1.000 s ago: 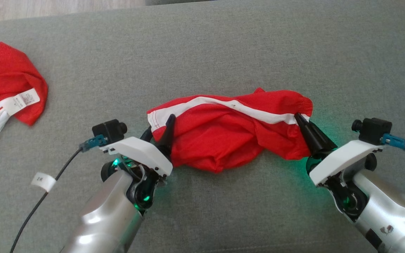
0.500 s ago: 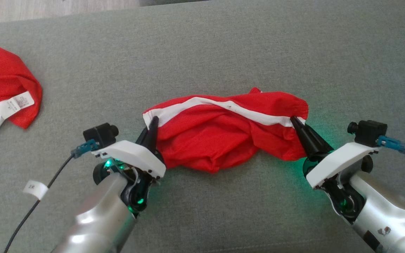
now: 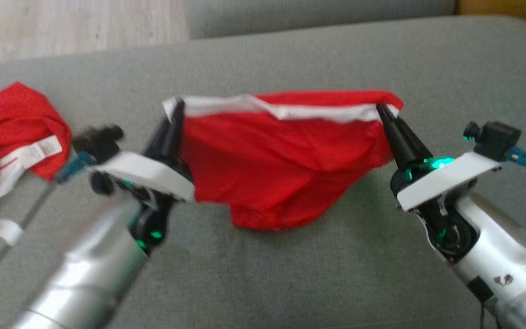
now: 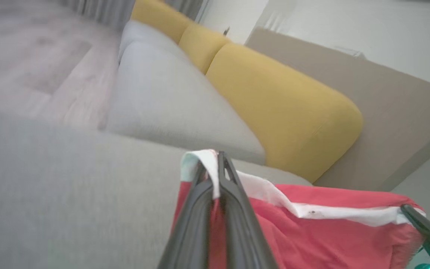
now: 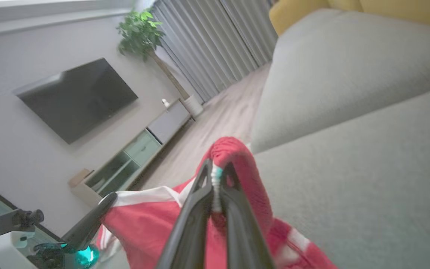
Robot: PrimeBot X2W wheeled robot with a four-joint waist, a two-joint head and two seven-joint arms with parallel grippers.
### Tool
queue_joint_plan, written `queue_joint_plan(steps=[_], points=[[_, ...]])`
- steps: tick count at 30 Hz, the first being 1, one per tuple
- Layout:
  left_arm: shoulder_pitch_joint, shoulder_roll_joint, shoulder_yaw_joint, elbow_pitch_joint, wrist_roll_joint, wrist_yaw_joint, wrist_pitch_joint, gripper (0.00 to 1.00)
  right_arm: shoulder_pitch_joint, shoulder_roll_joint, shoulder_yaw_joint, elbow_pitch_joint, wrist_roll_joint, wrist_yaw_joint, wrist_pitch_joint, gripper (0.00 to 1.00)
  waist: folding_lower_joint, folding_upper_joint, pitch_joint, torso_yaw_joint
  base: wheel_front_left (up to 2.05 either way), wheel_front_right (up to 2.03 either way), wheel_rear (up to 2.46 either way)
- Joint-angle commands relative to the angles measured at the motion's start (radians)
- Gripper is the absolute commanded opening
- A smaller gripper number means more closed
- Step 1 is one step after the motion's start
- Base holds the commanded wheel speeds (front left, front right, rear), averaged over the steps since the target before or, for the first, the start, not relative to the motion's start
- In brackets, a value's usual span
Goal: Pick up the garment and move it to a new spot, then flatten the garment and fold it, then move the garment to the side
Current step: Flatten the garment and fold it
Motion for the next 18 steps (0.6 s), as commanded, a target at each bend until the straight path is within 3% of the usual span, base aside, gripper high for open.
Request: queue_joint_plan(steps=[1, 9, 14, 18], points=[[-0.084, 0.066, 0.033, -0.058, 0.019, -0.006, -0.018, 0.0, -0.046, -0.014, -0.011, -0.057, 0.002, 0.004, -0.014, 0.0, 0.0, 0.0, -0.063, 0.006, 0.0, 0.0, 0.0], [-0.197, 0.221, 0.078, -0.268, 0.085, 0.008, 0.003, 0.0, -0.135, -0.103, -0.085, -0.202, 0.07, 0.004, 0.043, 0.0, 0.0, 0.0, -0.179, 0.036, 0.0, 0.0, 0.0], [-0.238, 0.296, 0.098, -0.416, 0.086, 0.076, 0.094, 0.0, -0.181, -0.136, -0.145, -0.245, 0.099, 0.004, 0.118, 0.0, 0.0, 0.0, -0.177, 0.053, 0.0, 0.0, 0.0], [-0.248, 0.333, 0.105, -0.479, 0.076, 0.126, 0.158, 0.0, -0.218, -0.125, -0.164, -0.197, 0.092, 0.004, 0.203, 0.0, 0.0, 0.0, -0.138, 0.057, 0.0, 0.0, 0.0]])
